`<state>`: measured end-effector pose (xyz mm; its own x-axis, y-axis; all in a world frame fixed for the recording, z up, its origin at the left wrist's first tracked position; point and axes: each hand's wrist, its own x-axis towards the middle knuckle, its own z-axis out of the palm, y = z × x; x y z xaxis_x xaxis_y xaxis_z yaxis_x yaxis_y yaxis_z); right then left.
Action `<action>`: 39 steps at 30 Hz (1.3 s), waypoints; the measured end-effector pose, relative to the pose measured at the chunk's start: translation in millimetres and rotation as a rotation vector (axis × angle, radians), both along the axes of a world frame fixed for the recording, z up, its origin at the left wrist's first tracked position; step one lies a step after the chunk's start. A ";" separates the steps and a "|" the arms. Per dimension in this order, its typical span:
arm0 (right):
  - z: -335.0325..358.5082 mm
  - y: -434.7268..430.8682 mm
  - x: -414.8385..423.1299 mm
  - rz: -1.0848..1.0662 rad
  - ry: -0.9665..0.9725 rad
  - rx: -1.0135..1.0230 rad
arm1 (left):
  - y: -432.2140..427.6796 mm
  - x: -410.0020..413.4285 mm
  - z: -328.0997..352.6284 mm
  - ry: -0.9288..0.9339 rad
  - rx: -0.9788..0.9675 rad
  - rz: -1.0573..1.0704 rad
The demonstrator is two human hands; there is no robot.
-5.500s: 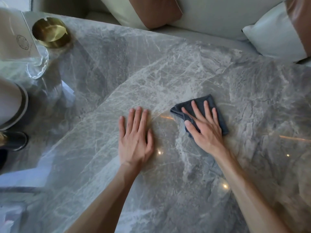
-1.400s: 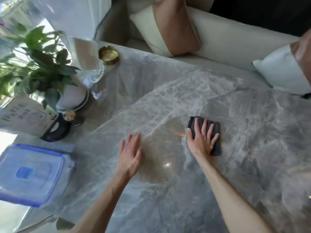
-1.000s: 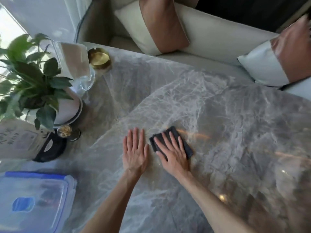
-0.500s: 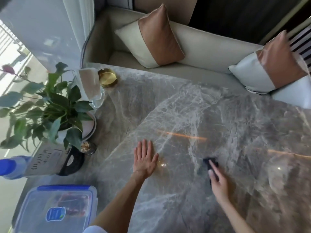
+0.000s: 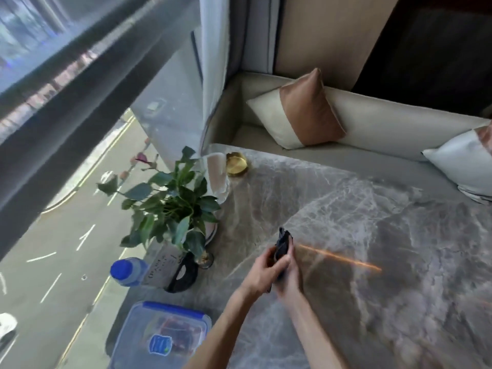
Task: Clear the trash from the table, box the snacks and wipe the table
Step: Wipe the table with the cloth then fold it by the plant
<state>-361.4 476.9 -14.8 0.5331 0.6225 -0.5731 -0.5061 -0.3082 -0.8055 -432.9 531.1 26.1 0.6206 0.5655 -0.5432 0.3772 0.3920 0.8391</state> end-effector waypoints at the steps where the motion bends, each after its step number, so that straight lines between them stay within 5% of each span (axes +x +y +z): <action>1: 2.6 3.2 -7.0 0.050 -0.063 -0.036 | 5.2 -5.7 1.6 0.021 0.011 0.007; 6: -2.9 24.6 -15.1 0.033 0.144 -0.016 | 38.6 -31.3 -12.7 0.161 0.209 0.083; 14: -14.3 28.2 23.3 0.065 0.562 -0.032 | 60.3 -21.6 -6.8 -0.229 -0.303 0.459; 24: -47.5 94.0 51.6 0.090 -0.102 -0.212 | 90.9 -16.3 -54.2 0.065 -0.126 0.743; 30: -64.0 93.3 30.3 0.192 -0.286 -0.471 | 91.9 -14.2 -70.7 0.632 -0.017 0.567; 39: -65.8 89.6 -3.1 0.176 -0.423 -0.611 | 78.2 -16.3 -81.8 0.653 0.344 0.504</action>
